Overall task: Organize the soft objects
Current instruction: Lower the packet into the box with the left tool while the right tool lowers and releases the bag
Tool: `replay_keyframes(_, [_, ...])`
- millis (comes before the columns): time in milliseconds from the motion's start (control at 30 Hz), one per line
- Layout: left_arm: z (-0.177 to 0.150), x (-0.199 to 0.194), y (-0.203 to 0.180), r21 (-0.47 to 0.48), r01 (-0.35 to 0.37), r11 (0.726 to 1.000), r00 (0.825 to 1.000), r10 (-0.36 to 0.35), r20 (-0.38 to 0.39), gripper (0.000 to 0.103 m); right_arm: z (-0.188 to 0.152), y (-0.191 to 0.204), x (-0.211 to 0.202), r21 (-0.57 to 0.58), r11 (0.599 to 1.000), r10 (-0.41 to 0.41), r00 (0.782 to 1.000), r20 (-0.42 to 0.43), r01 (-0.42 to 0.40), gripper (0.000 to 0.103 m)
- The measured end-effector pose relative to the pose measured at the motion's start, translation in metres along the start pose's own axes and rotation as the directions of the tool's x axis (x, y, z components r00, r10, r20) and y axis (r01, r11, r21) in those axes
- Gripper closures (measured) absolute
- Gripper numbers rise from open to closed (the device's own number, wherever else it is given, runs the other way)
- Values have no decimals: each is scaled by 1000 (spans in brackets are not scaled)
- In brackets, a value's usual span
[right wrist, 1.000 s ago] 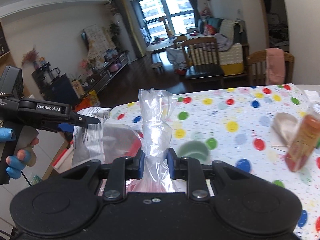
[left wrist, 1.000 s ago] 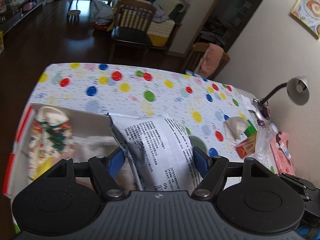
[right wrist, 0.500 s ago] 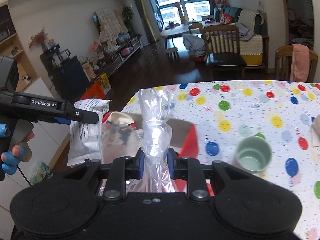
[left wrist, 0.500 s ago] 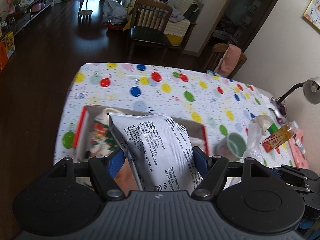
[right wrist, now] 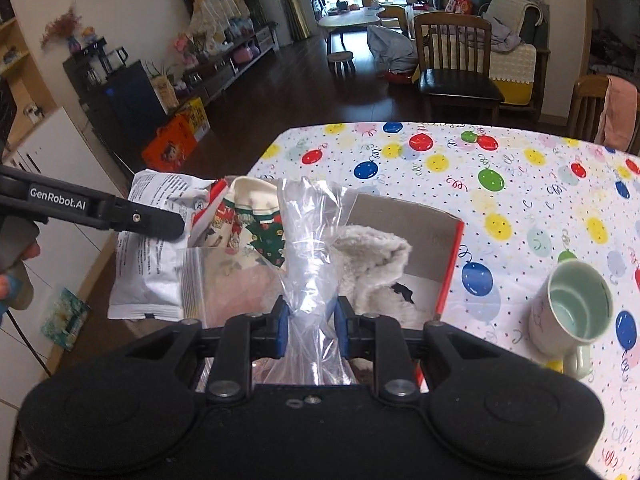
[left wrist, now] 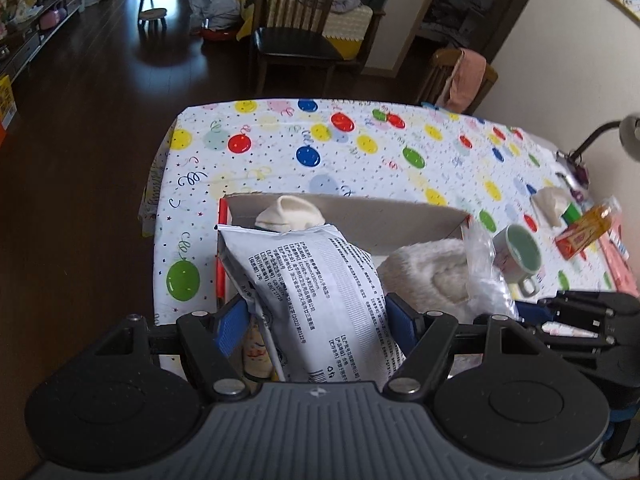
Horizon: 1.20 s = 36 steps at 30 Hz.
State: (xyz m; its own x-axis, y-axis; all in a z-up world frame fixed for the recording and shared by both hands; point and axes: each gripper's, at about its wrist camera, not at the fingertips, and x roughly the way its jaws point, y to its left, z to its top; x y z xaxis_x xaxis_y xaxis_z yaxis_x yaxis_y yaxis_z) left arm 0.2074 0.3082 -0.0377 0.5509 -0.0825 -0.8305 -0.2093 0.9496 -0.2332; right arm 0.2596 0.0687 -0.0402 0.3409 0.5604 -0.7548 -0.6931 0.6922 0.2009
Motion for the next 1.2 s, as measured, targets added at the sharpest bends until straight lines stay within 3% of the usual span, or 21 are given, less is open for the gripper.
replay_keyframes(467, [-9, 39, -11, 161, 36, 986, 997, -26, -68, 30, -2, -2, 47, -18, 993, -122, 990, -72, 121, 81])
replay_keyframes(833, [-14, 67, -10, 140, 22, 990, 995, -7, -103, 30, -5, -1, 61, -34, 988, -154, 984, -88, 151, 78])
replay_keyframes(1033, [-17, 75, -11, 130, 14, 991, 995, -1, -104, 30, -6, -2, 57, -26, 989, -148, 986, -72, 146, 72])
replay_keyframes(1200, [-20, 73, -11, 122, 14, 992, 996, -2, -91, 29, -5, 2, 47, -40, 990, -137, 990, -40, 136, 55])
